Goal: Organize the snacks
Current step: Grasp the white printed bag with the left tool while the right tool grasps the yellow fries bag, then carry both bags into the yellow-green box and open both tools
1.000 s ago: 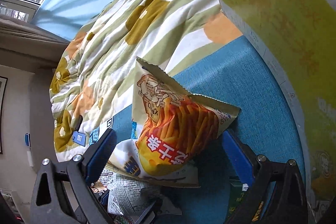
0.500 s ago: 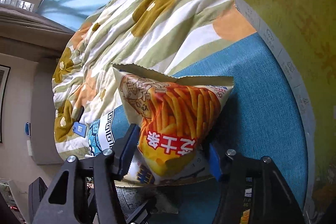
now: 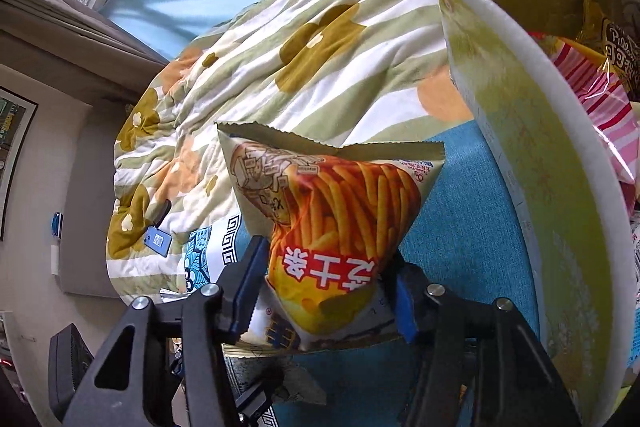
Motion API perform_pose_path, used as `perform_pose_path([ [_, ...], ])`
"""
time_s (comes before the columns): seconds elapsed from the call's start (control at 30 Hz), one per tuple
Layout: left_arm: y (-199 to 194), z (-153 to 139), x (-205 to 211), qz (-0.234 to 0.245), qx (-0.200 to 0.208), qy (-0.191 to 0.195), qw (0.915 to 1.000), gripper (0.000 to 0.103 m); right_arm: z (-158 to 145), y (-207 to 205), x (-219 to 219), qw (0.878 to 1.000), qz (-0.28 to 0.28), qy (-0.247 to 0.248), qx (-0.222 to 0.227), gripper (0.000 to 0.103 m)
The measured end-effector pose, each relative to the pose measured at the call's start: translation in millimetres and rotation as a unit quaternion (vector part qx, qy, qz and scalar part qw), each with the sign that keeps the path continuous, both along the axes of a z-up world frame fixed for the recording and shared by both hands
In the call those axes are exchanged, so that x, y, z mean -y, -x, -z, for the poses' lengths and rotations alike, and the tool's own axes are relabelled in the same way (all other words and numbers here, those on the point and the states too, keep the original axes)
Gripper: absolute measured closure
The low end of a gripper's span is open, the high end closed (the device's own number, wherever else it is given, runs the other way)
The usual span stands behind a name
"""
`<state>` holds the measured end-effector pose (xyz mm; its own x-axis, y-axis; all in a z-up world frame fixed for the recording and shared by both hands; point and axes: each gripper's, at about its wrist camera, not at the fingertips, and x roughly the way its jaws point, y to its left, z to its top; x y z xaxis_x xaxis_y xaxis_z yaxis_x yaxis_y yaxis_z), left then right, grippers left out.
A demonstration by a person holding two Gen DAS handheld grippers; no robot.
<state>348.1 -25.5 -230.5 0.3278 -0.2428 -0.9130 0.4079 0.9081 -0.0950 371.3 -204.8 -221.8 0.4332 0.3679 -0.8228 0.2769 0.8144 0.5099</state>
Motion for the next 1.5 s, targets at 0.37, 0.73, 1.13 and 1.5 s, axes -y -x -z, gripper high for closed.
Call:
perform_pose_path([
  [0.37,14.4,-74.5,34.0,-0.015,0.071,0.009,0.9973,0.043,-75.1,19.0,27.5,0.996,-0.019,-0.002,0.083,0.051],
  [0.73,12.9,-129.1,116.0,0.014,0.104,0.05,0.9932,0.043,-142.6,58.1,107.7,0.987,0.008,0.045,0.154,0.051],
  [1.13,-7.9,-116.0,233.7,0.031,0.06,0.076,0.9948,0.043,-154.3,74.7,201.5,0.983,0.042,0.079,0.159,0.051],
  [1.5,10.7,-102.3,236.3,-0.026,0.059,0.091,0.9937,0.001,-144.7,65.5,250.7,0.985,-0.001,0.084,0.151,0.051],
])
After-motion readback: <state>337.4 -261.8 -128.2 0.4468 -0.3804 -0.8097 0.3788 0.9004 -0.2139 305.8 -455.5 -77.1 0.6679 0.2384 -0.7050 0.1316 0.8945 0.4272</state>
